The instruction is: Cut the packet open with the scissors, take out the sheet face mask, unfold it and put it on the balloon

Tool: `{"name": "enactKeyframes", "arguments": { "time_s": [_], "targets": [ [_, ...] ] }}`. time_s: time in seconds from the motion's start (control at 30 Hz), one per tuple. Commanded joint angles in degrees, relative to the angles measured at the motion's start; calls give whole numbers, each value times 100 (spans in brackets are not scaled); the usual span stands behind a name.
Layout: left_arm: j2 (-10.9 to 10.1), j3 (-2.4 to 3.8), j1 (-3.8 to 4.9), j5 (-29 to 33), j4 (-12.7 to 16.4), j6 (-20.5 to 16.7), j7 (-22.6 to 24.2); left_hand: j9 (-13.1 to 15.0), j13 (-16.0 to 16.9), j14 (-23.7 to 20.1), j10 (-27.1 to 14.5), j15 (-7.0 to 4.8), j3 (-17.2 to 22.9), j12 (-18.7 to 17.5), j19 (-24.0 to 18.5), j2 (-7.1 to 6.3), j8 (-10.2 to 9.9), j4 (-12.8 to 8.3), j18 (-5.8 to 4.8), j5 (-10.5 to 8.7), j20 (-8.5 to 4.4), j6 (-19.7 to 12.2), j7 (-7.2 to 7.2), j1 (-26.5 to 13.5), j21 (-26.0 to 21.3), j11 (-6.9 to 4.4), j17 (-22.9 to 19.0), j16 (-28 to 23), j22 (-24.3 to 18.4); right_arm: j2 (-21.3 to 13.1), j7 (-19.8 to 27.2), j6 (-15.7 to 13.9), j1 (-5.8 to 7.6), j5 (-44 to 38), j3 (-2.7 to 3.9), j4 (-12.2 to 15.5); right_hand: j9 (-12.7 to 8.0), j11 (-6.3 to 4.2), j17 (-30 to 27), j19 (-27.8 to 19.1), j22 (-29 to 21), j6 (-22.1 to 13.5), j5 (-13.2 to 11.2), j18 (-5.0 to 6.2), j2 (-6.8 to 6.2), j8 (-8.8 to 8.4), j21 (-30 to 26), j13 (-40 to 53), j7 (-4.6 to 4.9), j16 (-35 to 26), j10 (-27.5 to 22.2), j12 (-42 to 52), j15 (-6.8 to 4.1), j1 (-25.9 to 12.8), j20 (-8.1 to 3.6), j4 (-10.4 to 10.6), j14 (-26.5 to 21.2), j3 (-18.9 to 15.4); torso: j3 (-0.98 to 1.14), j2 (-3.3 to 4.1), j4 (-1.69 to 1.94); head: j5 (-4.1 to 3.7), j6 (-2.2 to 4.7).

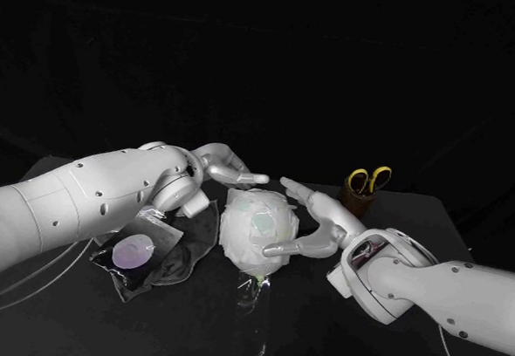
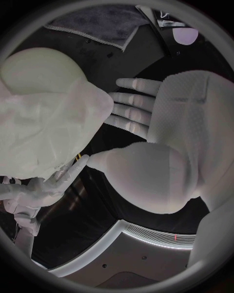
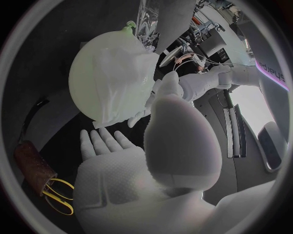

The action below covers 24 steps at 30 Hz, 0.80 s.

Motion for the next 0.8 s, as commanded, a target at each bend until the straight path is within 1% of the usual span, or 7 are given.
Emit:
{"name": "enactKeyframes", "arguments": {
  "time_s": [0.03, 0.23, 0.27, 0.37, 0.57, 0.6, 0.8],
  "targets": [
    [28, 9, 22, -127, -8, 130, -104, -8, -4, -58, -53, -11, -67, -11, -26, -91, -27, -2, -39, 12, -7, -49, 145, -27, -17, -4, -10, -53, -9, 8, -172, 212, -10, -203, 2, 11, -7, 4, -8, -38, -3, -54, 12, -93, -1, -34, -13, -5, 632, -24, -35, -17, 10, 11, -12, -7, -43, -32, 9, 6, -6, 0, -13],
    [32, 10, 34, -204, -39, 164, -114, -7, 3, -5, -54, -12, -13, 7, -33, -33, -18, -11, -39, 7, -6, -45, 144, 220, -18, -5, -7, -70, -27, 11, -273, 292, -20, -243, 2, -9, -2, -6, -5, -35, -2, -41, 15, -92, 2, -25, -10, -2, 712, -20, -38, -12, 12, 64, -12, -8, -47, -25, 1, -7, 6, -20, -45],
    [33, 10, 35, -222, -47, 172, -115, -7, 3, -17, -58, -11, 1, 7, -32, -20, -17, -12, -39, 6, -6, -47, 144, 280, -18, -5, -10, -82, -32, 14, -293, 306, -21, -248, 2, -15, 2, -25, -3, -32, -1, -33, 16, -80, 3, -17, -8, -2, 821, -18, -53, -11, 14, 98, -18, -7, -60, -25, 0, -7, 7, -16, -43],
    [33, 10, 38, -261, -65, 208, -118, -9, 3, -21, -68, -8, 92, 9, -35, 31, -16, -17, -39, 2, -6, -55, 144, 477, -19, -3, -16, -110, -46, 21, -351, 344, -23, -273, 2, -31, -1, -22, -4, -31, 1, -42, 16, -78, 5, -18, -8, -2, 837, -20, -62, -12, 13, 106, -18, -8, -72, -23, -3, 1, -5, -18, -40],
    [33, 11, 39, -311, -73, 256, -139, -9, 4, -7, -77, -8, 467, 13, -42, 142, -7, -32, -40, -4, -6, -61, 136, 889, -20, -6, -22, -159, -77, 29, -414, 382, -25, -311, 3, -46, 2, -17, -3, -30, 1, -37, 17, -71, 7, -15, -7, -2, 845, -19, -65, -12, 10, 142, -19, -9, -76, -21, -3, 3, 11, -19, -49],
    [34, 11, 39, -316, -74, 266, -142, -9, 4, 4, -76, -10, 606, 15, -39, 214, -3, -42, -39, -8, -6, -62, 131, 1045, -19, -9, -23, -173, -86, 32, -422, 386, -25, -314, 3, -50, 3, -17, -3, -32, -2, -32, 18, -70, 8, -14, -7, -2, 846, -19, -66, -12, 10, 149, -20, -9, -76, -19, -1, 3, 10, -17, -51],
    [49, 11, 39, -331, -87, 316, -150, -9, 5, 29, -75, -12, 684, 16, -33, 240, 2, -52, -39, -9, -6, -62, 127, 1155, -18, -12, -21, -184, -97, 59, -468, 405, -26, -324, 3, -88, 14, -17, 4, -33, -3, 3, 25, -59, 21, -3, -7, 4, 830, -11, -25, -3, 4, 236, -22, -10, -47, -6, 2, 4, 2, -6, -66]
  ]
}}
